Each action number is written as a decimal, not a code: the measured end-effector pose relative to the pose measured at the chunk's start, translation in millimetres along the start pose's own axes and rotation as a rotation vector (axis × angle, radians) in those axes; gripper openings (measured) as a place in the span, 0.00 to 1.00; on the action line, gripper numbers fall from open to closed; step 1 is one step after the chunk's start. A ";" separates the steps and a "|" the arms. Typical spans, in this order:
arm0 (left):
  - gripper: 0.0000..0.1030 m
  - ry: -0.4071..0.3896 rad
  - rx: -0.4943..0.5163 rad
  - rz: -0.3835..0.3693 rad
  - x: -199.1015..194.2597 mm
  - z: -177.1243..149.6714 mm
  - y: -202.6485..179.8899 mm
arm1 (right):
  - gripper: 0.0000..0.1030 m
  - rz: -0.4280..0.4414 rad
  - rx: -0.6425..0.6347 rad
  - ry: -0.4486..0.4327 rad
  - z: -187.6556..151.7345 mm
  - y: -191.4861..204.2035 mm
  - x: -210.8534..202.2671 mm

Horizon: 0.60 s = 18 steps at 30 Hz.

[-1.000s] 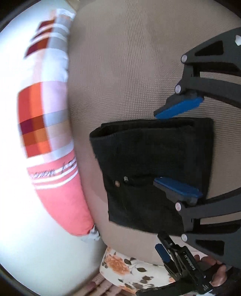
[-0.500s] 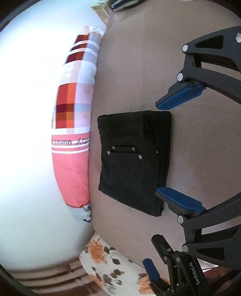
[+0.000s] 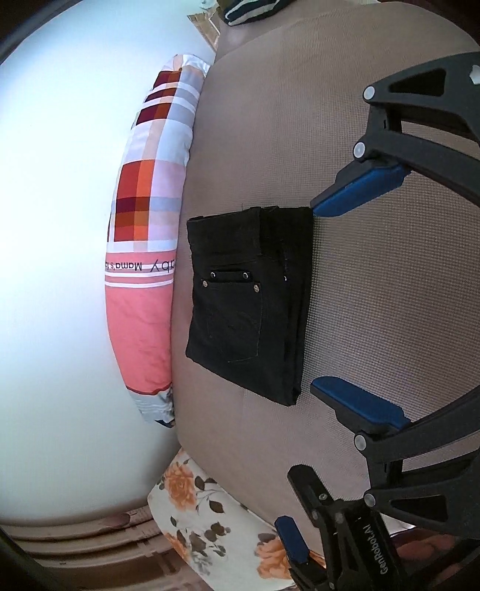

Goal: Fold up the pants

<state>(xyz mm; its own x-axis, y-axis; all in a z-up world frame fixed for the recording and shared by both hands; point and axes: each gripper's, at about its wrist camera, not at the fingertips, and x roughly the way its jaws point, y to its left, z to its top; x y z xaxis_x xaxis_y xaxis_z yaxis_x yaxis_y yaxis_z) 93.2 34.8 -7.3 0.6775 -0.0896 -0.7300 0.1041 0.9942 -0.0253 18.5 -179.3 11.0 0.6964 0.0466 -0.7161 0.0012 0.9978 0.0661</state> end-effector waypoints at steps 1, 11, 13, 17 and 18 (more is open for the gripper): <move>0.86 -0.002 0.005 0.005 -0.9 -0.9 0.0 | 0.84 0.003 0.000 0.007 -1.6 0.7 0.3; 0.86 -0.008 0.025 0.054 -6.3 -11.3 -1.5 | 0.84 -0.003 -0.017 0.032 -11.1 8.9 -1.9; 0.86 -0.006 0.021 0.060 -6.3 -12.4 -1.4 | 0.84 -0.008 -0.020 0.033 -12.6 10.0 -2.0; 0.86 -0.001 0.012 0.072 -6.8 -14.8 -0.1 | 0.84 -0.010 -0.018 0.039 -14.6 10.5 -1.0; 0.86 -0.001 0.013 0.074 -6.8 -15.3 -0.1 | 0.84 -0.010 -0.016 0.041 -14.9 10.0 -0.3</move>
<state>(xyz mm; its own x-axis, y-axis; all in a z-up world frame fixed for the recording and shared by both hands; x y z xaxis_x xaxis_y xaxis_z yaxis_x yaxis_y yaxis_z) 77.5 36.2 -12.8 0.6842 -0.0158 -0.7291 0.0630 0.9973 0.0375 7.6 -168.7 1.5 0.6665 0.0379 -0.7445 -0.0036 0.9989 0.0476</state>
